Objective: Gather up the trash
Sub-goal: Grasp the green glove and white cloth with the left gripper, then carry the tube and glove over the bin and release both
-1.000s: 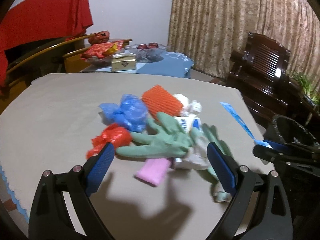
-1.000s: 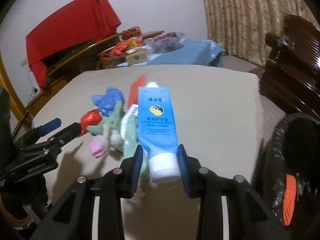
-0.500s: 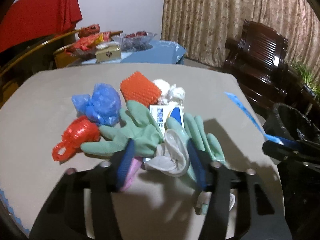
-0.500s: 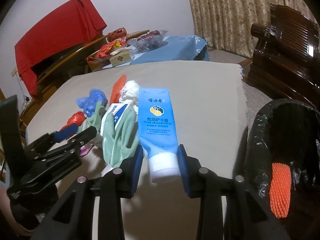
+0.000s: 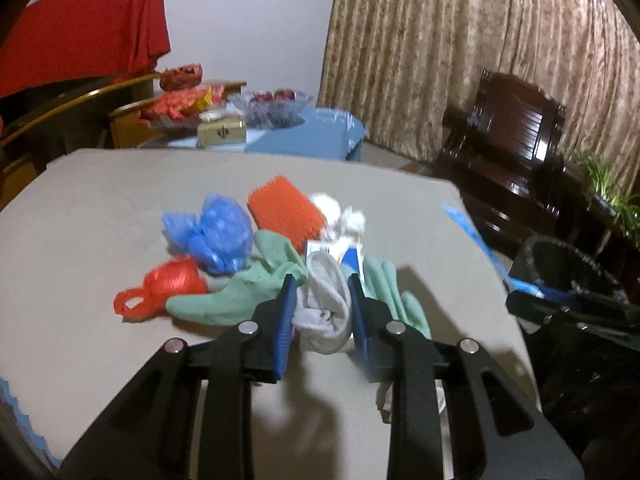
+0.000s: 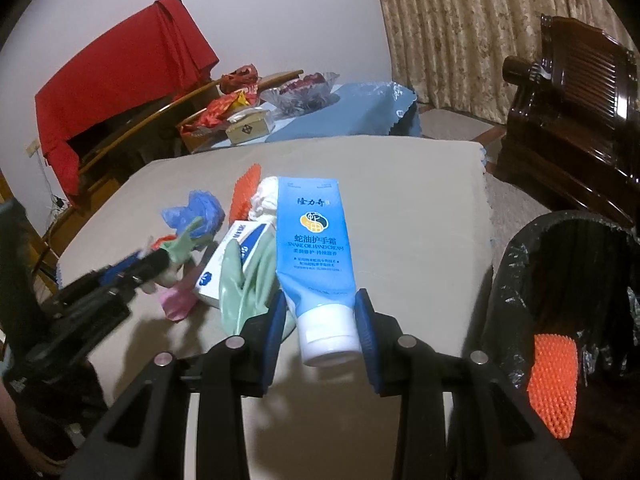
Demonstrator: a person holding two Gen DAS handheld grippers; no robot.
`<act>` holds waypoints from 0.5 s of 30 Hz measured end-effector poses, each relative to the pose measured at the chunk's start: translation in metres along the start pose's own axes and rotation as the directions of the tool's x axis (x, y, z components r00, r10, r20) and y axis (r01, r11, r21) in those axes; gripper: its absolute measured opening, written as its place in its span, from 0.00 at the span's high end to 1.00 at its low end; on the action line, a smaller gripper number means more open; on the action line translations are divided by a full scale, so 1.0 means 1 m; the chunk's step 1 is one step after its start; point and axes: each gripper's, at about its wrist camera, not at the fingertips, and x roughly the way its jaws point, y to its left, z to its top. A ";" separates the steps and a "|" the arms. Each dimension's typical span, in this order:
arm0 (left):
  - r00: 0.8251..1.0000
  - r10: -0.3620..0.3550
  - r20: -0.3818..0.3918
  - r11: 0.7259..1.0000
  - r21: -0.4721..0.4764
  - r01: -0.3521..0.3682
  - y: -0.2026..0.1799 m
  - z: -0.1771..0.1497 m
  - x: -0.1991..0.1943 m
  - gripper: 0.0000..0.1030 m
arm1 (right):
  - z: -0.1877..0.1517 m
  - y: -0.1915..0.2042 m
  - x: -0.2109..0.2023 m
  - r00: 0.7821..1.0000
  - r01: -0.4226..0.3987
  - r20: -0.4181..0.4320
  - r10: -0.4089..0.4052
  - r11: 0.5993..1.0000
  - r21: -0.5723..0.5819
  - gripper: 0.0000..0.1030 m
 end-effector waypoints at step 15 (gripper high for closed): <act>0.988 -0.117 0.102 0.992 0.051 0.112 -0.041 0.033 -0.024 0.76 | 0.016 -0.022 -0.041 0.995 0.055 0.082 -0.058 0.998 0.040 0.66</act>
